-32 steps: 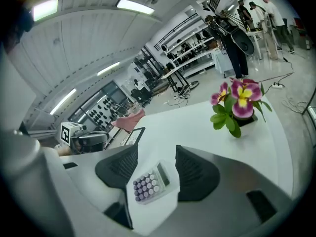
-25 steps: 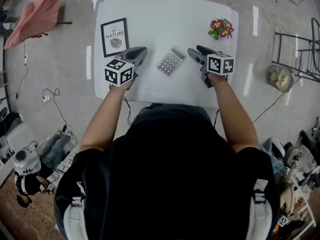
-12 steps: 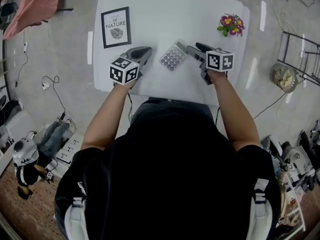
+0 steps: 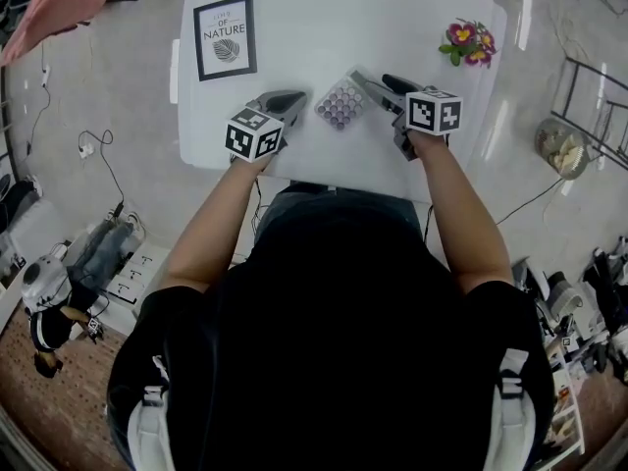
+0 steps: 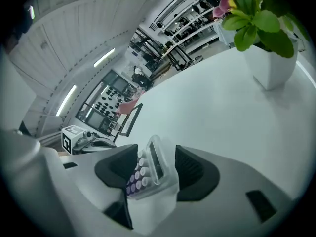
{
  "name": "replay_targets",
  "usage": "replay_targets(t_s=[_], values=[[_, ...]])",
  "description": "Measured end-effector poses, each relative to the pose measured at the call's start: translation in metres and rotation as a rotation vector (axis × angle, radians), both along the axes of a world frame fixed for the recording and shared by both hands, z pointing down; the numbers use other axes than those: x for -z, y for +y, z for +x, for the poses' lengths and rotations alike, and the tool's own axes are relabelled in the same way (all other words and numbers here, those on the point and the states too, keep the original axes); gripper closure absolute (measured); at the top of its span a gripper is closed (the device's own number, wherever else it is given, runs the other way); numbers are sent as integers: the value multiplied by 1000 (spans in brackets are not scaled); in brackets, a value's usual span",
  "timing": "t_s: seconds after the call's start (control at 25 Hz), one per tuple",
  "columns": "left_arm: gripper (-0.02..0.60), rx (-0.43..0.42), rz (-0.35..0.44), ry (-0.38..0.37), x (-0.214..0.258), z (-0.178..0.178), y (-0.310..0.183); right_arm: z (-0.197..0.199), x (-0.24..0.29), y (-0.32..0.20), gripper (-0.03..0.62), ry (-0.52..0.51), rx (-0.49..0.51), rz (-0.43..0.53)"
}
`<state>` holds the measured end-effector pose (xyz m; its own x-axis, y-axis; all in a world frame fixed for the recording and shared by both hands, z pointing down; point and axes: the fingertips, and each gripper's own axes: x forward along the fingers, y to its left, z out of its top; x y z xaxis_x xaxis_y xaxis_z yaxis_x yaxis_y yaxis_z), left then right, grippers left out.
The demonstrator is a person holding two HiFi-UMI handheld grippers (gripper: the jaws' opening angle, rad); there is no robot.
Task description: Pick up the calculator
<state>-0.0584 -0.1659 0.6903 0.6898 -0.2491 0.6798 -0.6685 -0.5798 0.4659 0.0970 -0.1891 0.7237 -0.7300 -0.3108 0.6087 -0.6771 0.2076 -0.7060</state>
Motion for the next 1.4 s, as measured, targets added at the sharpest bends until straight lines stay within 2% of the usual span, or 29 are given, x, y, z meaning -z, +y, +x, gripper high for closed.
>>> replay_targets(t_s=[0.4,0.68,0.96,1.2,1.4], values=[[565,-20,-91,-38,-39,-2,25,-6,-8,1,347,-17,25,-20],[565,-51,-123,-47,-53,8,35,-9,-16,6,354,-33,36,-45],[565,-47,-132,-52,-55,8,36,-10,-16,4,382,-27,52,-46],[565,-41,-139,-53,-56,9,35,-10,-15,4,399,-58,97,-39],[565,-38,-137,-54,-56,8,34,-9,-18,7,403,-44,133,-29]])
